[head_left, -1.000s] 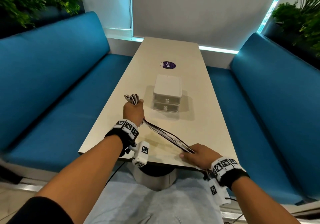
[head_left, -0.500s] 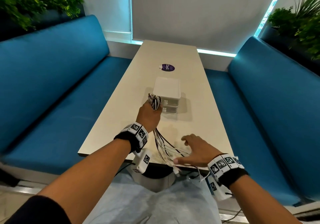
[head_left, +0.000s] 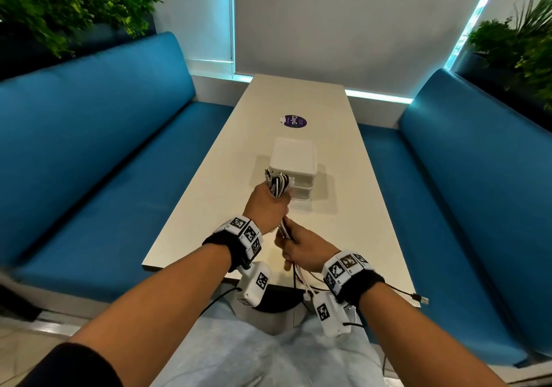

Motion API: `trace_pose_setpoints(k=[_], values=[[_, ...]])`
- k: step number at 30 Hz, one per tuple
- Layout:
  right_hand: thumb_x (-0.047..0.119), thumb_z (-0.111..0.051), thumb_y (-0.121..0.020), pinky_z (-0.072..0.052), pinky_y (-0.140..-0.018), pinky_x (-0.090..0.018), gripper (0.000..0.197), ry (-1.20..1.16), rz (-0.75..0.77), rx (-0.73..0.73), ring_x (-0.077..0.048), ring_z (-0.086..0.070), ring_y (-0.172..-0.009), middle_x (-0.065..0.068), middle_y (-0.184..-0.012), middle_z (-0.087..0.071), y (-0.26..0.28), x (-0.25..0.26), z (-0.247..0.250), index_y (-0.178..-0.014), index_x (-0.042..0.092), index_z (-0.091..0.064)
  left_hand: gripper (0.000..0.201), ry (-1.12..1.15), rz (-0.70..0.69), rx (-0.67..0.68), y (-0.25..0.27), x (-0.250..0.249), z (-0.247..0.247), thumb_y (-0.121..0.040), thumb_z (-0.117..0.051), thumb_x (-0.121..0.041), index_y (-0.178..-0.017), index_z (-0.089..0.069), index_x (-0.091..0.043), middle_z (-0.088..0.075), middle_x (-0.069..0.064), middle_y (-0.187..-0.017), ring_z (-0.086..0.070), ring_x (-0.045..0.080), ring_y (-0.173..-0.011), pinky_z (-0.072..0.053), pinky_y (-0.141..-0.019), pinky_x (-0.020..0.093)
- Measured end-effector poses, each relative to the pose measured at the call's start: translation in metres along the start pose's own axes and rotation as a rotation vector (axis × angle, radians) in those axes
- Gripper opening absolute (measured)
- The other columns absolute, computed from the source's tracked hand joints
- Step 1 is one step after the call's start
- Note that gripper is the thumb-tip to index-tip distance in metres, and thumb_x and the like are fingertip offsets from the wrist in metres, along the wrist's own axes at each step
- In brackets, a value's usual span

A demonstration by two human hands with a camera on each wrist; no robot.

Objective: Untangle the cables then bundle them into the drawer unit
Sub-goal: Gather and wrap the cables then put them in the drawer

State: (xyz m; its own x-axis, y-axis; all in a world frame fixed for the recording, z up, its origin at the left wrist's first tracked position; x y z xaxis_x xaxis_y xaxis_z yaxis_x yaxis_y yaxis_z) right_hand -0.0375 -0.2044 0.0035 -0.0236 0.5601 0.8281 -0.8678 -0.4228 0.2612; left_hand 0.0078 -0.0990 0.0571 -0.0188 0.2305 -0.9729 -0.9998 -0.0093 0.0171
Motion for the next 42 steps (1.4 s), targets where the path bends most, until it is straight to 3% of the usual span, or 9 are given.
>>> trace_pose_setpoints(k=[5, 10, 14, 17, 20, 25, 29, 34, 42], values=[[0.056, -0.057, -0.085, -0.052, -0.081, -0.038, 0.032, 0.396, -0.153, 0.181, -0.015, -0.062, -0.063, 0.003, -0.063, -0.068, 0.013, -0.020, -0.006, -0.080, 0.024, -0.058, 0.023, -0.075, 0.019, 0.121, 0.006, 0.016, -0.012, -0.088, -0.071, -0.022, -0.076, -0.056, -0.010, -0.041, 0.000, -0.050, -0.040, 0.018, -0.043, -0.036, -0.047, 0.024], [0.054, -0.053, -0.089, -0.050, -0.070, -0.034, 0.030, 0.426, -0.200, 0.218, -0.015, -0.059, -0.056, 0.005, -0.059, -0.060, 0.033, -0.040, -0.001, -0.076, 0.027, -0.054, 0.041, -0.193, 0.031, 0.153, 0.001, 0.024, 0.002, -0.084, -0.072, -0.010, -0.062, -0.038, -0.018, -0.033, -0.005, -0.053, -0.029, 0.015, -0.049, -0.032, -0.052, 0.026], [0.051, -0.052, -0.093, -0.041, -0.069, -0.030, 0.027, 0.549, -0.133, 0.110, -0.017, -0.056, -0.072, 0.010, -0.071, -0.053, 0.027, -0.037, 0.014, -0.084, 0.027, -0.057, 0.052, -0.265, 0.013, 0.382, 0.012, 0.033, -0.015, -0.081, -0.076, -0.022, -0.063, -0.026, -0.019, -0.027, 0.000, -0.064, -0.024, 0.012, -0.059, -0.030, -0.062, 0.027], [0.049, -0.051, -0.094, -0.042, -0.069, -0.031, 0.030, 0.580, -0.144, 0.084, -0.020, -0.057, -0.077, 0.004, -0.080, -0.059, 0.027, -0.039, 0.021, -0.093, 0.021, -0.064, 0.062, -0.337, 0.060, 0.521, 0.020, 0.044, -0.025, -0.065, -0.081, -0.057, -0.063, -0.032, -0.020, -0.031, 0.003, -0.067, -0.032, 0.015, -0.063, -0.032, -0.063, 0.028], [0.044, -0.051, -0.093, -0.050, -0.065, -0.031, 0.031, 0.573, -0.193, 0.095, -0.021, -0.062, -0.066, 0.000, -0.073, -0.063, 0.031, -0.041, 0.024, -0.095, 0.018, -0.066, 0.067, -0.567, 0.056, 0.564, 0.028, 0.054, -0.033, -0.048, -0.082, -0.069, -0.067, -0.047, -0.015, -0.046, 0.000, -0.063, -0.043, 0.015, -0.059, -0.039, -0.059, 0.032], [0.049, -0.061, -0.081, -0.051, -0.072, -0.032, 0.035, 0.610, -0.156, 0.001, -0.024, -0.066, -0.083, -0.008, -0.094, -0.073, 0.024, -0.045, 0.021, -0.094, 0.019, -0.071, 0.046, -0.779, 0.015, 0.693, 0.039, 0.063, -0.047, -0.058, -0.086, -0.045, -0.087, -0.068, -0.015, -0.072, 0.003, -0.082, -0.068, 0.019, -0.076, -0.057, -0.073, 0.035], [0.045, -0.065, -0.082, -0.049, -0.080, -0.031, 0.036, 0.545, -0.142, -0.003, -0.027, -0.065, -0.097, -0.009, -0.108, -0.070, 0.019, -0.043, 0.014, -0.108, 0.020, -0.069, 0.024, -0.936, -0.065, 0.669, 0.042, 0.057, -0.051, -0.077, -0.074, -0.020, -0.091, -0.055, -0.014, -0.061, 0.005, -0.086, -0.059, 0.025, -0.079, -0.042, -0.065, 0.029], [0.037, -0.059, -0.067, -0.050, -0.069, -0.032, 0.021, 0.392, -0.091, 0.033, -0.017, -0.059, -0.070, 0.004, -0.080, -0.063, 0.016, -0.036, 0.015, -0.086, 0.029, -0.058, 0.034, -1.011, -0.117, 0.562, 0.033, 0.059, -0.039, -0.081, -0.067, -0.027, -0.111, -0.052, -0.021, -0.065, 0.007, -0.107, -0.062, 0.030, -0.094, -0.050, -0.078, 0.037], [0.024, -0.067, -0.083, -0.051, -0.060, -0.025, 0.008, 0.242, -0.053, 0.028, -0.012, -0.064, -0.056, -0.002, -0.072, -0.068, 0.016, -0.029, 0.018, -0.089, 0.020, -0.064, 0.026, -1.089, -0.182, 0.475, 0.028, 0.057, -0.039, -0.086, -0.063, -0.022, -0.110, -0.056, -0.017, -0.060, 0.007, -0.108, -0.061, 0.032, -0.096, -0.044, -0.074, 0.034]])
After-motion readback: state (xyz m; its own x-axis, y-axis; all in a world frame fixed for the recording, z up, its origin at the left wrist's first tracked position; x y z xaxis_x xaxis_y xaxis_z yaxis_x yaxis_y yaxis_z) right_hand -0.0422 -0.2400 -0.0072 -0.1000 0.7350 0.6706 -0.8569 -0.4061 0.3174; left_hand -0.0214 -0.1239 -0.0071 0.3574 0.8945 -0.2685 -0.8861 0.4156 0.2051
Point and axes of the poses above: each hand's wrist, its own y-axis away from the middle knuckle, its own z-axis out of the back of the hand, x = y × z, the point moved 6 cm from there along -y, towards the middle knuckle
